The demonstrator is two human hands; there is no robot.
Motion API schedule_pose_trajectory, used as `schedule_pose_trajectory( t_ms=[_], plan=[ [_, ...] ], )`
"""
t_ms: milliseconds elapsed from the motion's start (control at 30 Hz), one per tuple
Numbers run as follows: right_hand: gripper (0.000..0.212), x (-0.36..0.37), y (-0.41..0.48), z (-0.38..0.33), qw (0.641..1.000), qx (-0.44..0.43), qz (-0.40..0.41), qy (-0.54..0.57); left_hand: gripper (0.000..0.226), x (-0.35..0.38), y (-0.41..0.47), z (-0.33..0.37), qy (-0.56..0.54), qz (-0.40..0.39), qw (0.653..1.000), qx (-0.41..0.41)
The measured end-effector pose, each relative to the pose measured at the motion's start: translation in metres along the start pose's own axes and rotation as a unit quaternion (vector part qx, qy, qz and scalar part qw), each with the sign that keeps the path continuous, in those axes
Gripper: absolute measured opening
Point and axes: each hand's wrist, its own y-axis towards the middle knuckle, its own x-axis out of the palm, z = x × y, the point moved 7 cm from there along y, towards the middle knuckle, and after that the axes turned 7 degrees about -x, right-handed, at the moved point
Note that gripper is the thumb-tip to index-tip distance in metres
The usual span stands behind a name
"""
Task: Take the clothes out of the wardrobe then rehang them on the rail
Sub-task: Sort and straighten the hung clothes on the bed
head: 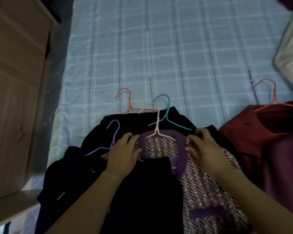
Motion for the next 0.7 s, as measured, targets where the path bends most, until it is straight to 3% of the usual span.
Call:
schedule_pose_trajectory(
  t_ms=[267, 400, 500, 633, 700],
  plan=[
    [0.033, 0.002, -0.015, -0.014, 0.999, 0.025, -0.007, 0.023, 0.051, -0.033, -0.040, -0.060, 0.012, 0.119, 0.991, -0.065],
    [0.026, 0.006, -0.013, -0.017, 0.999, 0.036, -0.035, -0.014, 0.061, -0.027, -0.025, -0.088, 0.027, 0.044, 0.995, -0.085],
    [0.022, 0.007, -0.021, -0.025, 0.998, 0.055, -0.021, -0.033, 0.079, -0.015, -0.026, -0.089, 0.008, 0.008, 0.999, -0.041],
    [0.019, 0.003, -0.050, -0.055, 0.996, 0.094, -0.002, 0.006, 0.064, -0.037, -0.054, -0.090, 0.004, 0.078, 0.996, 0.038],
    [0.017, -0.009, -0.071, -0.079, 0.994, 0.104, 0.021, 0.016, 0.058, -0.051, -0.074, -0.095, -0.049, 0.065, 0.994, 0.068]
  ],
)
